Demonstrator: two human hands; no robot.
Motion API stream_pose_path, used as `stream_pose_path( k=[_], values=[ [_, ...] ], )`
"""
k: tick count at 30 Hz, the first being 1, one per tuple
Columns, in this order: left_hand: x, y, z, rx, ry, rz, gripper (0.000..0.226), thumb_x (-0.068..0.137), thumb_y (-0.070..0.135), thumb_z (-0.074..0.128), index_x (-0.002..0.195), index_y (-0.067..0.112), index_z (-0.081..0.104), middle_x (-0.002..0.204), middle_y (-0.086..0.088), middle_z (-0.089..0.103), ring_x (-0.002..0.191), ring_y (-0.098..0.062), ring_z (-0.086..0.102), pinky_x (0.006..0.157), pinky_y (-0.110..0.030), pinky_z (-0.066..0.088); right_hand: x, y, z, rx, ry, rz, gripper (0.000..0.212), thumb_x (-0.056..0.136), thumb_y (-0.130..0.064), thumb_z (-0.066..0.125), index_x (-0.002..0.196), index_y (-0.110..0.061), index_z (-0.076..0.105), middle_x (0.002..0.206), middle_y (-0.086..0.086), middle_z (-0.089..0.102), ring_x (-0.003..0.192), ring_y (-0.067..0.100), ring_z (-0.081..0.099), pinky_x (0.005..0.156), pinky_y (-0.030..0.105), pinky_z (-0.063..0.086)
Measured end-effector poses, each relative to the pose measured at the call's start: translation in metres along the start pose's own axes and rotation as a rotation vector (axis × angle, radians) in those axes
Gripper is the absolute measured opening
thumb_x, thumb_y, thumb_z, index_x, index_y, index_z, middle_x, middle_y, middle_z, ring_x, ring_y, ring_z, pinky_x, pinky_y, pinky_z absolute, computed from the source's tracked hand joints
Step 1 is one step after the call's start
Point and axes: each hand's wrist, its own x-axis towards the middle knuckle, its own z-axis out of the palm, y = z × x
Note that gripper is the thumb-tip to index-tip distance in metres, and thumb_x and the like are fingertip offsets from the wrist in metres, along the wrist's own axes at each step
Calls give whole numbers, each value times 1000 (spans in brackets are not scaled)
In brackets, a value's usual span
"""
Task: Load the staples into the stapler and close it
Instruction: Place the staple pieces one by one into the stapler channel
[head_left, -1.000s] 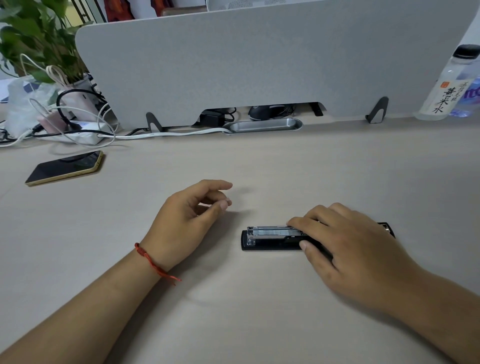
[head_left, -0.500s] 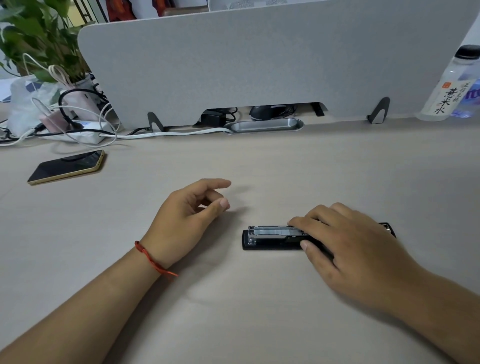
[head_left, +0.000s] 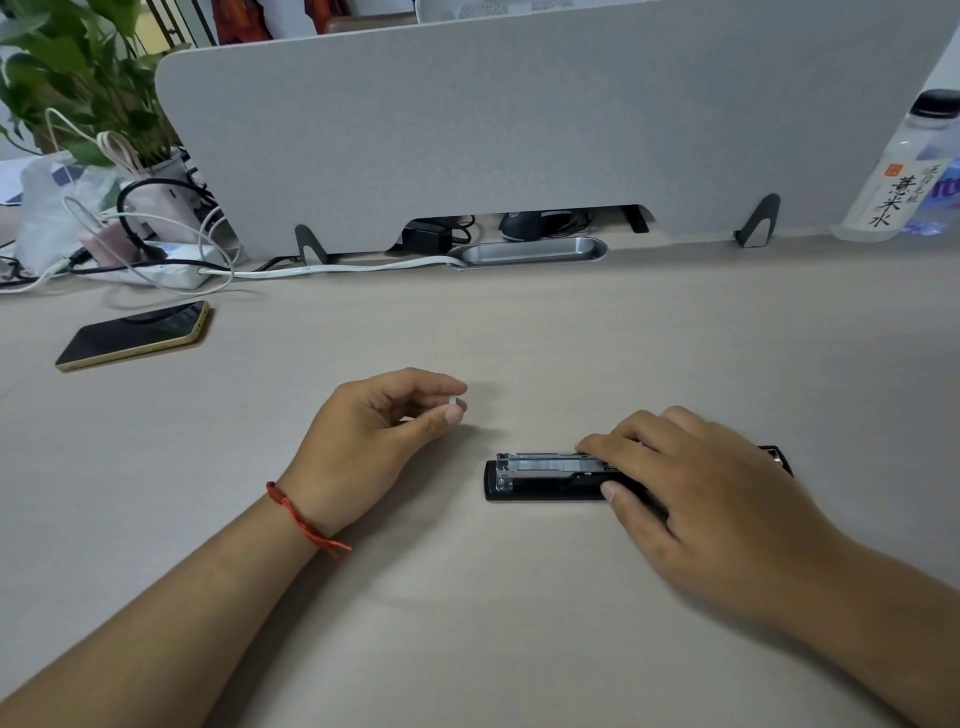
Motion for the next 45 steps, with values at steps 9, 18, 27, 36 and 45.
stream_pose_path(
  k=[9, 18, 27, 36, 45],
  values=[
    [0, -8, -6, 504, -151, 68, 21, 89, 37, 86, 108, 45, 83, 124, 24, 69, 128, -2, 56, 109, -16, 40, 0, 0, 0, 1, -2, -1, 33, 102, -42, 45, 130, -39, 63, 105, -22, 56, 87, 12, 51, 72, 32, 40],
    [-1, -4, -19, 474, -230, 52, 40, 83, 49, 82, 121, 39, 76, 135, 24, 67, 135, 2, 57, 113, -9, 37, 1, 0, -1, 3, -14, -6, 32, 103, -41, 47, 130, -38, 63, 107, -21, 58, 89, 14, 51, 75, 36, 46],
    [-1, -3, -13, 581, -163, 139, 15, 92, 33, 84, 106, 36, 81, 119, 20, 71, 120, -4, 64, 106, -17, 44, 0, -1, -1, 7, -6, -5, 33, 102, -41, 46, 129, -37, 64, 107, -20, 59, 90, 14, 53, 73, 36, 46],
    [-17, 21, 8, 398, -118, 221, 8, 100, 39, 73, 107, 37, 76, 121, 14, 71, 122, -14, 67, 101, -11, 43, 1, -3, -2, -9, -1, 5, 35, 101, -41, 44, 128, -36, 66, 105, -20, 59, 87, 13, 52, 71, 31, 39],
    [-20, 23, 16, 420, -201, 186, 9, 97, 37, 75, 106, 35, 76, 116, 18, 70, 117, -9, 68, 99, -13, 46, 1, -3, -3, -11, -7, 13, 35, 101, -41, 44, 127, -37, 66, 104, -20, 59, 86, 13, 51, 70, 31, 38]
  ],
)
